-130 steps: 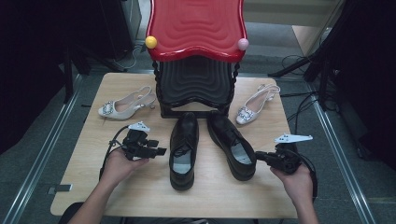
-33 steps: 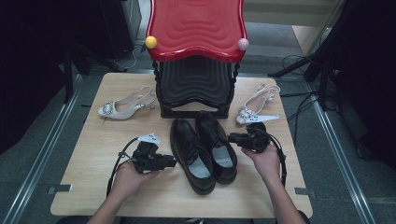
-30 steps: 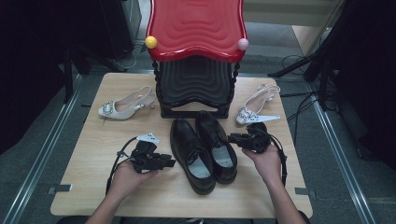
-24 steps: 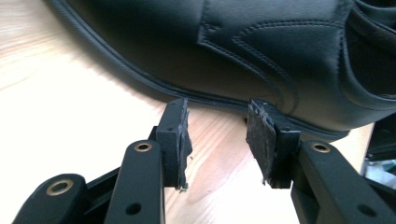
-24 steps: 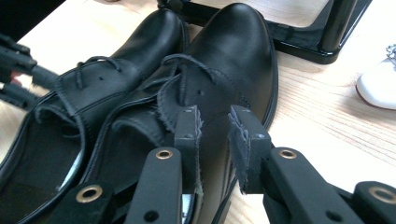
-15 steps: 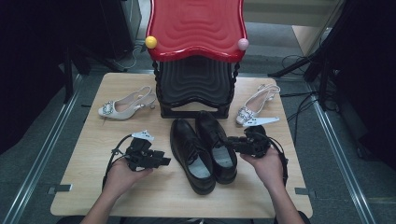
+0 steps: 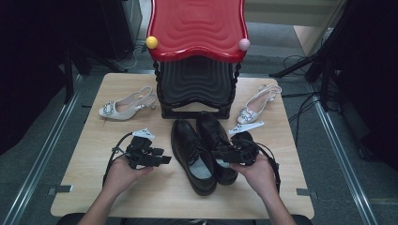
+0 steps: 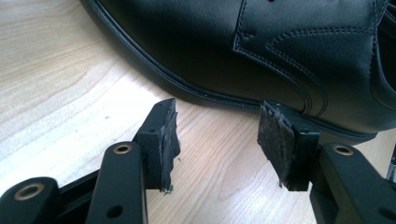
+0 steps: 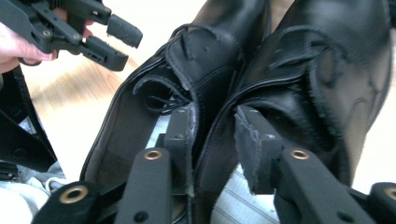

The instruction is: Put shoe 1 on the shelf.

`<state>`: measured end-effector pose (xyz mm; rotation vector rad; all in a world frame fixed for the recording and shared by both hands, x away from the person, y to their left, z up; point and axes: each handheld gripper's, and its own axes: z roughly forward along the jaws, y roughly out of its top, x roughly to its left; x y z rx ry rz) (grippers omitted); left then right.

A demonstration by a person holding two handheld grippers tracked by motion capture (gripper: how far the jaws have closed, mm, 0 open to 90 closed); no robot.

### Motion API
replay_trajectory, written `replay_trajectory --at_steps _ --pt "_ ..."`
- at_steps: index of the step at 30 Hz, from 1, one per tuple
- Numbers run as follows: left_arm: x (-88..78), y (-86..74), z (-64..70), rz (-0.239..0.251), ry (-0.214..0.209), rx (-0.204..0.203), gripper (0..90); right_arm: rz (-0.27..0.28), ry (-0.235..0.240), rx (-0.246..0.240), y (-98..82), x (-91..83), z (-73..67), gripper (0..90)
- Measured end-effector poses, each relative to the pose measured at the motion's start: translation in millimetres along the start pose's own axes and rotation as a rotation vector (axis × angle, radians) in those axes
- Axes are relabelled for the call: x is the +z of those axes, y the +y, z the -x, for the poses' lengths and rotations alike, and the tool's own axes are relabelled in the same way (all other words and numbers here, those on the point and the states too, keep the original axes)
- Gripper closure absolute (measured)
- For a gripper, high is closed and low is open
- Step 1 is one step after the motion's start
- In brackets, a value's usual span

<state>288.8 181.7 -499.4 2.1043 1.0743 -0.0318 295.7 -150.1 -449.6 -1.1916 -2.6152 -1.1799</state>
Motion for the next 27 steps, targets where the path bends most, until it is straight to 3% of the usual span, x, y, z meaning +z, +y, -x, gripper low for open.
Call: replay_trajectory --at_steps 4,7,11,13,17,18,20,27 --pt "-0.3 2.7 -1.6 0.0 0.004 0.009 47.2 -0.026 -0.001 0.009 -0.5 6.0 -3.9 64.4" --pt "0.9 5.4 -3.5 -0.002 0.002 0.005 46.9 -0.056 -0.028 0.003 0.1 13.6 -6.8 63.7" --pt "1.3 10.2 -7.1 0.008 0.001 0.002 46.6 -0.13 -0.05 0.013 3.6 29.6 -8.9 62.8" --pt "0.8 10.4 -8.2 0.019 -0.004 0.001 46.1 -0.141 -0.059 0.013 4.2 32.9 -9.3 62.7" --pt "1.0 11.6 -12.7 0.03 -0.014 -0.025 46.0 -0.174 -0.066 0.032 8.9 38.1 -6.9 63.4" --pt "1.1 13.7 -13.7 0.013 -0.006 -0.021 46.0 -0.183 -0.069 0.044 10.0 39.6 -6.4 63.3" --pt "0.3 14.9 -13.8 0.02 -0.003 -0.016 46.0 -0.215 -0.085 0.074 12.1 48.5 -5.5 61.8" --pt "-3.4 14.2 -18.8 0.029 0.005 -0.03 45.7 -0.254 -0.162 0.06 15.8 58.1 -8.5 68.8"
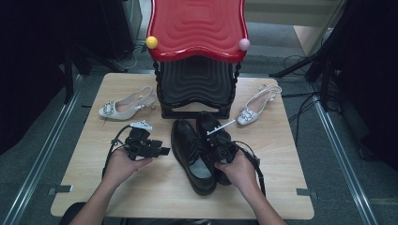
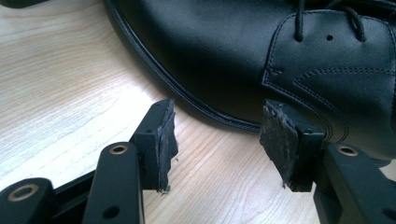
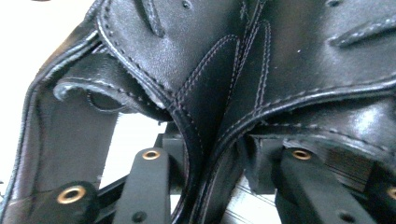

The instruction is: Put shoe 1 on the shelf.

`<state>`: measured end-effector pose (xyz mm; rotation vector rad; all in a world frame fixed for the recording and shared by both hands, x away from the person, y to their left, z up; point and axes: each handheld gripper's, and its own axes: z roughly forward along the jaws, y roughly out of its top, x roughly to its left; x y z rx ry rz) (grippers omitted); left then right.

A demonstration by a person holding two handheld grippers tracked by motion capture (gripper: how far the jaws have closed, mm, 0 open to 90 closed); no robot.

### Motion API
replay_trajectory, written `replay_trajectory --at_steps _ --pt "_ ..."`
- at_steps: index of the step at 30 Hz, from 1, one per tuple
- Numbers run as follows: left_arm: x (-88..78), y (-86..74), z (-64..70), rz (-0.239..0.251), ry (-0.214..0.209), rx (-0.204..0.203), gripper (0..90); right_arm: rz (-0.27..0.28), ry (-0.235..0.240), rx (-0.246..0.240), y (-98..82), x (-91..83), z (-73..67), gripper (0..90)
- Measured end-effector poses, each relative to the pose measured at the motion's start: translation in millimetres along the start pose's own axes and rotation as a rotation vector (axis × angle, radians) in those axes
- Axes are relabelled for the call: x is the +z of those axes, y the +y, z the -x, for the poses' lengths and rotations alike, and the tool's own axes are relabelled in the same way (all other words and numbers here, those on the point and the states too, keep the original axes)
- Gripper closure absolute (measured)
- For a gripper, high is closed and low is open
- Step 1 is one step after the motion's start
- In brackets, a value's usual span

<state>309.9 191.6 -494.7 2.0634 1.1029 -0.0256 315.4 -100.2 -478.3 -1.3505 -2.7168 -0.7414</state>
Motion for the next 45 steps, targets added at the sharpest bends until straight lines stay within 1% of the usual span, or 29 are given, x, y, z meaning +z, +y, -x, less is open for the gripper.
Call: replay_trajectory --at_steps 1,3,4,5,7,9,10,11,12,13,14,16,17,18,19,23,24,25,26,27,30,31,33,36,38,42,43,45 --pt "-0.6 -0.4 0.2 0.007 0.002 -0.009 45.6 -0.003 -0.002 -0.001 0.0 -0.1 0.4 70.9" --pt "-1.7 -0.9 -0.2 0.011 0.005 -0.008 45.8 -0.001 -0.001 0.003 -0.3 -0.8 3.1 76.7" --pt "-2.5 -1.4 -0.9 0.014 0.005 -0.007 45.8 -0.001 -0.001 0.003 -0.3 -0.8 3.1 76.7" --pt "-3.7 -1.9 -2.4 0.011 0.006 -0.006 45.9 -0.009 0.01 0.023 0.8 -1.3 6.3 79.2" --pt "-5.7 -2.6 -6.3 0.017 0.008 -0.022 45.9 -0.022 0.016 0.037 1.9 -2.0 7.5 80.3" --pt "-6.3 -2.9 -7.7 0.019 0.008 -0.026 45.9 -0.025 0.019 0.04 2.3 -2.5 9.0 80.8" --pt "-6.5 -3.1 -8.8 0.021 0.008 -0.032 45.9 -0.029 0.032 0.045 2.5 -4.8 13.7 82.1" --pt "-7.3 -3.2 -10.3 0.015 0.005 -0.034 46.0 -0.029 0.036 0.056 2.1 -6.3 15.3 82.4" --pt "-7.3 -3.2 -10.3 0.015 0.005 -0.034 46.1 -0.029 0.036 0.056 2.1 -6.3 15.3 82.4" --pt "-7.8 -3.6 -10.8 0.018 0.009 -0.033 46.2 -0.03 0.041 0.06 0.8 -10.0 18.9 82.8" --pt "-8.2 -3.8 -10.9 0.019 0.008 -0.034 46.2 -0.028 0.049 0.055 0.0 -11.6 20.7 82.9" --pt "-9.1 -4.4 -11.6 0.02 0.01 -0.038 46.3 -0.02 0.073 0.071 -0.8 -16.2 23.3 82.9" --pt "-9.1 -4.4 -11.6 0.02 0.01 -0.038 46.3 -0.02 0.073 0.071 -0.8 -16.2 23.3 82.9" --pt "-9.9 -4.7 -12.3 0.019 0.012 -0.039 46.4 -0.003 0.11 0.084 -1.2 -21.4 26.1 83.1" --pt "-11.1 -5.7 -13.0 0.024 0.02 -0.043 46.4 -0.004 0.134 0.091 -1.0 -24.3 26.8 83.0" --pt "-14.7 -7.8 -15.7 0.03 0.027 -0.053 46.5 0.026 0.216 0.101 -1.7 -37.4 26.4 83.0" --pt "-14.7 -7.8 -15.7 0.03 0.027 -0.053 46.5 0.026 0.216 0.101 -1.7 -37.4 26.4 83.0" --pt "-15.4 -8.5 -16.7 0.033 0.029 -0.056 46.5 0.033 0.242 0.1 -1.9 -41.2 25.8 83.0" --pt "-15.8 -9.3 -16.8 0.037 0.03 -0.062 46.6 0.061 0.286 0.094 -2.6 -51.0 23.9 83.0" --pt "-15.8 -9.3 -16.8 0.037 0.03 -0.062 46.6 0.061 0.286 0.094 -2.6 -51.0 23.9 83.0" --pt "-17.1 -10.3 -16.1 0.044 0.033 -0.058 46.7 0.101 0.316 0.087 -1.7 -66.2 19.8 83.0" --pt "-17.3 -10.5 -16.4 0.044 0.03 -0.056 46.7 0.118 0.319 0.077 -0.1 -73.4 18.1 83.0" --pt "-17.4 -10.8 -16.4 0.043 0.033 -0.058 46.7 0.148 0.326 0.072 2.9 -83.2 16.7 83.0" --pt "-17.2 -10.9 -16.8 0.042 0.036 -0.059 46.7 0.197 0.331 0.073 10.5 -97.6 17.6 83.0" --pt "-16.9 -10.9 -17.4 0.039 0.034 -0.057 46.7 0.232 0.33 0.082 18.0 -106.1 19.7 83.0" --pt "-16.5 -10.8 -17.7 0.033 0.034 -0.059 46.9 0.278 0.315 0.105 35.4 -114.8 25.5 82.9" --pt "-16.3 -10.9 -17.5 0.032 0.031 -0.059 46.9 0.287 0.31 0.102 39.5 -115.2 27.0 82.9" --pt "-16.0 -10.9 -17.2 0.034 0.032 -0.058 47.0 0.299 0.303 0.119 50.4 -116.9 30.6 82.8"
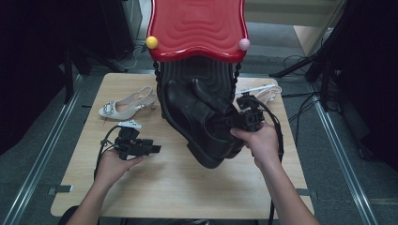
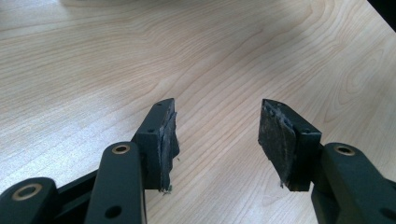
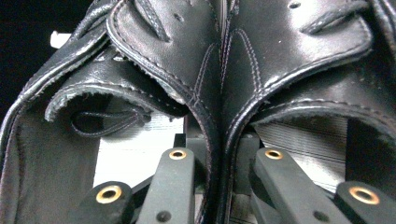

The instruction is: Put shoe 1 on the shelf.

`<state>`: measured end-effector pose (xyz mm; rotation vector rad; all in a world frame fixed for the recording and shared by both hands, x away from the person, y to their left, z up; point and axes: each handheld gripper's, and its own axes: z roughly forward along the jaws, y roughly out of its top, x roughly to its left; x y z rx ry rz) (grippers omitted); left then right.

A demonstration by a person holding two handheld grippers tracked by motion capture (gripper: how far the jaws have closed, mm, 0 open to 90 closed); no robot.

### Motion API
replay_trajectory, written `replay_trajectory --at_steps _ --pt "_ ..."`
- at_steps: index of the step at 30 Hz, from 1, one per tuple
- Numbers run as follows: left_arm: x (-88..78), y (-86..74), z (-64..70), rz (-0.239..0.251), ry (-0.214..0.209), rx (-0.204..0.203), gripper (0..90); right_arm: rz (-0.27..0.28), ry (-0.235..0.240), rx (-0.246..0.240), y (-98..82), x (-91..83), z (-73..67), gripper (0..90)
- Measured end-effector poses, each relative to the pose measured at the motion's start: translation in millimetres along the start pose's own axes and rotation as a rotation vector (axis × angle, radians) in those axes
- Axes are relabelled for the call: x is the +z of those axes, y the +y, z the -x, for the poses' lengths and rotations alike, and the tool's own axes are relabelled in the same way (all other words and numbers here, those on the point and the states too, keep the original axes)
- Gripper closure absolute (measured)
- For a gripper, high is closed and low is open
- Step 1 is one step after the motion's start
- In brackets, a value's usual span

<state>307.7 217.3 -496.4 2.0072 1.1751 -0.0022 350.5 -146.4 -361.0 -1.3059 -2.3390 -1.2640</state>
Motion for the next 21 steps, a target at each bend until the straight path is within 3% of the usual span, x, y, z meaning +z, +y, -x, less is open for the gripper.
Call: replay_trajectory --at_steps 4,9,21 --pt "0.7 0.1 -0.8 -0.003 -0.006 0.0 47.1 0.036 -0.027 0.016 23.9 4.2 5.2 82.8" --pt "2.0 0.2 -1.0 -0.009 -0.006 0.0 47.3 0.103 -0.106 0.037 46.6 15.1 8.9 82.8" --pt "4.3 0.5 -0.6 -0.017 -0.02 0.003 47.6 0.277 -0.277 0.101 57.3 50.0 23.0 82.9"
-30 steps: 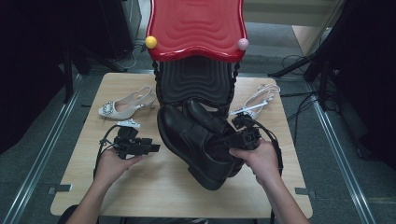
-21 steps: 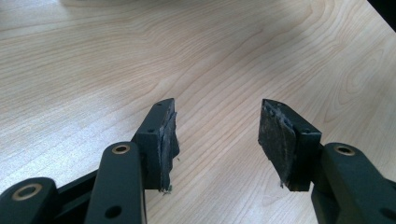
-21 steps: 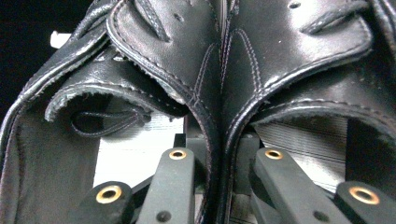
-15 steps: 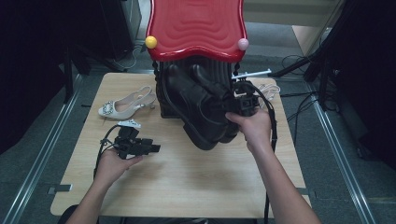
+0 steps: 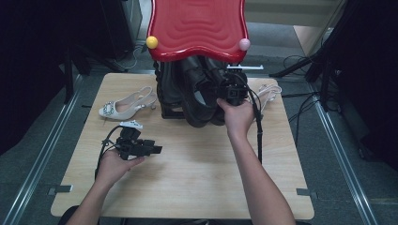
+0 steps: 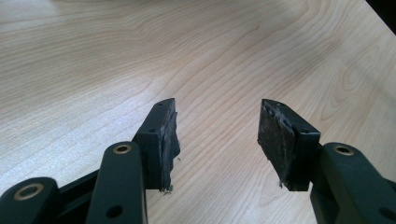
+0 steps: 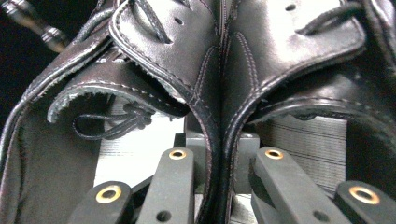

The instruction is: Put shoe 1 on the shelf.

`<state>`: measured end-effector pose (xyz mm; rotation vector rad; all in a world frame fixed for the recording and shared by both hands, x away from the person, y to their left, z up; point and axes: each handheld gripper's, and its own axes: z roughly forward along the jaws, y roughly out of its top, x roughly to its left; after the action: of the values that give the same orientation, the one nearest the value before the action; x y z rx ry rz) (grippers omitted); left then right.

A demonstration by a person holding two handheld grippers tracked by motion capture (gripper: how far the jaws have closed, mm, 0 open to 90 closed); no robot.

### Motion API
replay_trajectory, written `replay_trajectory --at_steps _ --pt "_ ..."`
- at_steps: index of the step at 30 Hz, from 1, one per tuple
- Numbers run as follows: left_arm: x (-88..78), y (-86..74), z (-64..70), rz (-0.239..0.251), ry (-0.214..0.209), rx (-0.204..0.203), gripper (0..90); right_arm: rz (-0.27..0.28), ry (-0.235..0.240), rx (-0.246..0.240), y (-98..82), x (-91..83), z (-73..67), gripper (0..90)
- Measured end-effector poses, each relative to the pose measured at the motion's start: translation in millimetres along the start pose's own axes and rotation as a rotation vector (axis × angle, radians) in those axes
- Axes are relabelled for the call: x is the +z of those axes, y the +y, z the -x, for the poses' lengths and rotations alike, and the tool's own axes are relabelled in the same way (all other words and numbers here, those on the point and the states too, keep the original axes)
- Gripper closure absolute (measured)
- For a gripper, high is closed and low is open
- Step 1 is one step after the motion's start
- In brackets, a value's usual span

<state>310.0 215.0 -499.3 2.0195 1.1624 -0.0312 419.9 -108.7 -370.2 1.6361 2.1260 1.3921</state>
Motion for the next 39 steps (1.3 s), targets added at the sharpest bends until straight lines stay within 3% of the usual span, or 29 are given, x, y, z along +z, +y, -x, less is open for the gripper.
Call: replay_trajectory --at_steps 3,9,13,19,24,25,27,32,37,39 --pt "-0.4 0.0 0.1 -0.002 0.0 0.005 47.7 0.032 -0.03 0.005 -0.9 7.9 -4.5 82.9" --pt "-1.1 -0.1 -0.2 0.005 -0.005 0.004 47.7 0.118 -0.06 0.073 -1.4 23.6 -9.1 82.7" --pt "-1.0 0.6 -0.3 0.019 -0.048 -0.018 47.9 0.108 -0.102 0.061 2.1 31.1 -16.3 82.6" --pt "-1.3 0.6 0.2 0.013 -0.041 -0.007 48.4 0.099 -0.159 0.077 7.1 42.0 -26.7 81.3" --pt "-1.3 0.7 0.2 0.015 -0.041 -0.01 48.5 0.091 -0.207 0.057 6.7 50.8 -36.0 79.1" --pt "-1.1 0.7 0.2 0.014 -0.042 -0.009 48.5 0.097 -0.209 0.033 6.8 51.9 -34.8 78.5" --pt "-0.7 0.7 0.6 0.012 -0.042 -0.006 48.6 0.089 -0.209 0.036 6.0 52.6 -37.4 76.2" --pt "-0.8 0.7 0.9 0.013 -0.039 -0.006 48.6 0.072 -0.205 -0.02 3.5 57.4 -42.3 68.9" --pt "0.7 0.5 2.7 0.005 -0.03 0.001 48.4 0.07 -0.135 0.023 6.4 54.7 -36.2 58.7" --pt "0.7 0.8 3.9 0.004 -0.036 0.006 48.4 0.07 -0.126 0.003 6.4 54.2 -34.6 57.4"
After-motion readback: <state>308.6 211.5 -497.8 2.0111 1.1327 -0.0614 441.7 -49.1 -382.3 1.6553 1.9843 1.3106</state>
